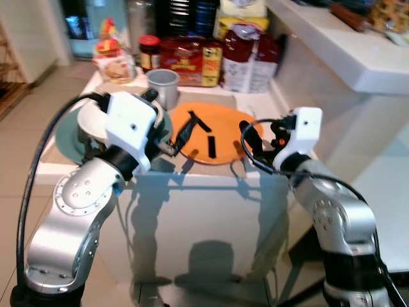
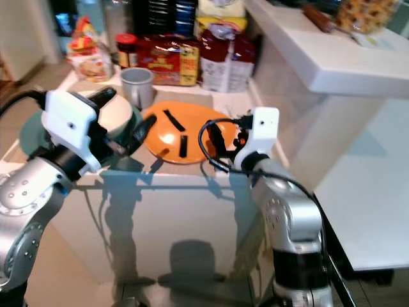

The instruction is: Setting the table

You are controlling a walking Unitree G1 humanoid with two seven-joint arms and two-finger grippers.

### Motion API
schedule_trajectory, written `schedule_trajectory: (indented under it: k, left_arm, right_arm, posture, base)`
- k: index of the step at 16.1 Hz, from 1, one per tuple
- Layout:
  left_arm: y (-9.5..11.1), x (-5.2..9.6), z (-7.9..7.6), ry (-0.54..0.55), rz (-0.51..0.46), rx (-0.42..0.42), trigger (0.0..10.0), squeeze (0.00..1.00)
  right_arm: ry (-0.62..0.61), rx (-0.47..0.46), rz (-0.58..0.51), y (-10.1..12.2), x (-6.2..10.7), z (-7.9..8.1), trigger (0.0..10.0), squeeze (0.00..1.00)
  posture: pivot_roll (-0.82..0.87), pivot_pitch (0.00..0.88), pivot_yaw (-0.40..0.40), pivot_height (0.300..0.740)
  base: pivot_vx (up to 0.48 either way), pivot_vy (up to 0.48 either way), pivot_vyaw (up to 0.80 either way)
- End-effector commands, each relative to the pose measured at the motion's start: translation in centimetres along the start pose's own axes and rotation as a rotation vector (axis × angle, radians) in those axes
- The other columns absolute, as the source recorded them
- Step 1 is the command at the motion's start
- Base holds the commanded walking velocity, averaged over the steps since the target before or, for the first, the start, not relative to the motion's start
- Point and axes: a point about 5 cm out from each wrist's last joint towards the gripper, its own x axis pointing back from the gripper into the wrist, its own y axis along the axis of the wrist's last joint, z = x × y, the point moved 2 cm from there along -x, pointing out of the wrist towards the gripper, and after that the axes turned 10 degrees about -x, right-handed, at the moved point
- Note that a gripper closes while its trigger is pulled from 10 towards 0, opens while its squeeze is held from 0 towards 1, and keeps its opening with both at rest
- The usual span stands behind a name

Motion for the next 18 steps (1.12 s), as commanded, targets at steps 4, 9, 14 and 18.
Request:
schedule_trajectory:
  k: [4,9,14,18]
  left_arm:
    - [-0.2,-0.2,-0.7,-0.05,0.027,0.01,10.0,0.0]
    - [-1.1,-0.4,-0.4,0.013,0.086,0.012,10.0,0.0]
    - [-1.3,-0.6,0.2,0.073,0.111,0.003,10.0,0.0]
    - [-1.1,-0.8,0.0,0.056,0.101,0.002,10.0,0.0]
  right_arm:
    - [-0.115,0.022,0.032,0.5,-2.0,-2.2,10.0,1.0]
    - [-0.129,0.004,0.052,1.1,-4.3,-2.9,10.0,1.0]
    - [-0.17,0.03,-0.009,2.1,-5.0,-3.5,10.0,0.0]
    - [-0.22,-0.049,0.008,2.2,-5.9,-4.9,10.0,1.0]
  posture:
    - [0.06,0.0,-0.057,0.74]
    - [0.06,0.0,-0.059,0.74]
    - [0.07,0.0,-0.06,0.74]
    - [0.06,0.0,-0.056,0.74]
  base:
    - [0.0,0.0,0.0]
    - [0.0,0.0,0.0]
    - [0.0,0.0,0.0]
    - [0.0,0.0,0.0]
